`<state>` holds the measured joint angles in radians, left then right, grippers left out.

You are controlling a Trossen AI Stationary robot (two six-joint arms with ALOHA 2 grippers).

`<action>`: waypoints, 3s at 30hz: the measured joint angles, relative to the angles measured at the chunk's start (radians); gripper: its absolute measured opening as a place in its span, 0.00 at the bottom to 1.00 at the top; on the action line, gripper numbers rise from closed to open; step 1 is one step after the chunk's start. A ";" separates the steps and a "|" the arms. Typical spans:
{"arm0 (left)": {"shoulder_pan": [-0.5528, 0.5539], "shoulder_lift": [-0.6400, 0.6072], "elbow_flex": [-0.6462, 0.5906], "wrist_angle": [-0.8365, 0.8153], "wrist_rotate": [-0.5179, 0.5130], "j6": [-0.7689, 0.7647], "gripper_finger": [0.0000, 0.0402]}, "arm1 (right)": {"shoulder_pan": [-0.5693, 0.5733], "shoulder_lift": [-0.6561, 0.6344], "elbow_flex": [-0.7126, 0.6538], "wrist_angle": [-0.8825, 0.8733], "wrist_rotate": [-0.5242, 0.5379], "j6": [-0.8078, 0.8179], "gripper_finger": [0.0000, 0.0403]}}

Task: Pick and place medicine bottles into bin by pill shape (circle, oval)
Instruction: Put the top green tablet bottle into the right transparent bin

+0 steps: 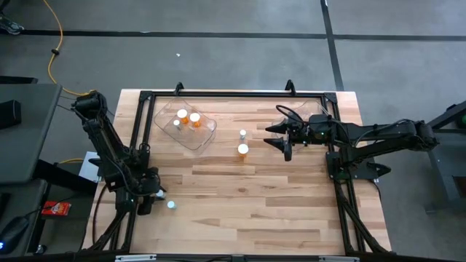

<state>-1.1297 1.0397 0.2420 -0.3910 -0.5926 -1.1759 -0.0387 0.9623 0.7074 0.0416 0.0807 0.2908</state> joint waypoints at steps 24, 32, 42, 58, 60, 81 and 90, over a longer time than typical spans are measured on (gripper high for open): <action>0.051 -0.034 0.080 -0.035 0.057 0.030 0.23 | 0.000 0.000 0.000 0.063 0.023 0.069 0.56; 0.189 -0.170 0.280 -0.299 0.103 0.231 0.23 | 0.000 0.000 0.000 0.098 0.023 0.005 0.56; 0.548 -0.237 0.524 -0.488 0.133 0.699 0.23 | 0.000 0.020 0.000 0.101 0.023 -0.010 0.56; 1.179 0.245 0.713 -0.083 0.476 1.132 0.23 | 0.112 0.318 0.033 0.359 0.050 -0.163 0.56; 1.207 0.309 0.767 -0.046 0.514 1.159 0.23 | 0.114 0.347 0.069 0.356 0.073 -0.206 0.56; 1.300 0.482 0.986 -0.001 0.601 1.232 0.23 | 0.066 0.446 0.273 0.127 0.068 -0.266 0.56; 1.300 0.485 0.986 0.073 0.605 1.232 0.23 | 0.058 0.446 0.273 0.127 -0.028 -0.265 0.56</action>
<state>0.1699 1.5245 1.2282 -0.3177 0.0126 0.0563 0.0191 1.4078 0.9806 0.1687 0.0523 0.0256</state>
